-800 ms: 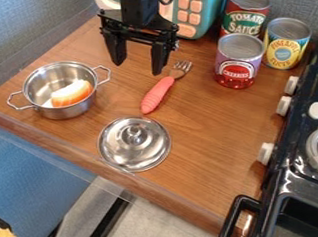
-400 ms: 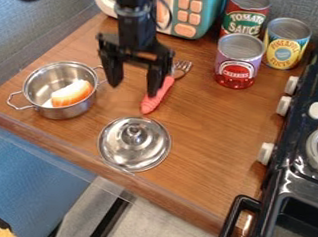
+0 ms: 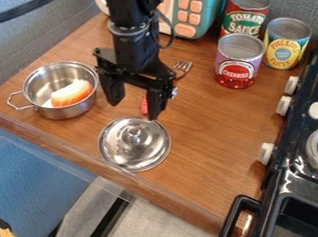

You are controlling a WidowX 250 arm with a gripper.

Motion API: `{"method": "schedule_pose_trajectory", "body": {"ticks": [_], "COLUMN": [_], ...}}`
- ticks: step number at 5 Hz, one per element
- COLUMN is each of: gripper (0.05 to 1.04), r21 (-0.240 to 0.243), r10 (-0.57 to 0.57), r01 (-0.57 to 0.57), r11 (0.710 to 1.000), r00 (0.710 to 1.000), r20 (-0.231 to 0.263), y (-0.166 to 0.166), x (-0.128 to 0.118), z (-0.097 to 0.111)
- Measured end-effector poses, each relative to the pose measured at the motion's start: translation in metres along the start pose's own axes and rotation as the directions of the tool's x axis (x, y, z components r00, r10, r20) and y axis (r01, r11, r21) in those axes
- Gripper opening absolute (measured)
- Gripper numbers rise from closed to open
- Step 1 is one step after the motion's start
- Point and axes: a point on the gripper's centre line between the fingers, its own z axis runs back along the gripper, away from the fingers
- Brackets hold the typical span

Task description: Move the silver lid above silver pot

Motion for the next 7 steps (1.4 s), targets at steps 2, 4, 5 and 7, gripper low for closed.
{"method": "schedule_pose_trajectory", "body": {"ticks": [2, 4, 5, 7], "gripper": [0.969, 0.488, 0.290, 0.283], "r21": [0.011, 0.005, -0.023, -0.068], "r10": [-0.057, -0.083, -0.102, -0.075], "r01": [0.058, 0.084, 0.101, 0.086], "r11": [0.998, 0.996, 0.995, 0.994], "r00": [0.997, 0.996, 0.995, 0.987], "r20": [-0.044, -0.024, -0.025, 0.141], "y": [0.003, 0.001, -0.004, 0.008], "x": [-0.015, -0.015, -0.016, 0.035], "z": [-0.035, -0.039, -0.032, 0.026]}}
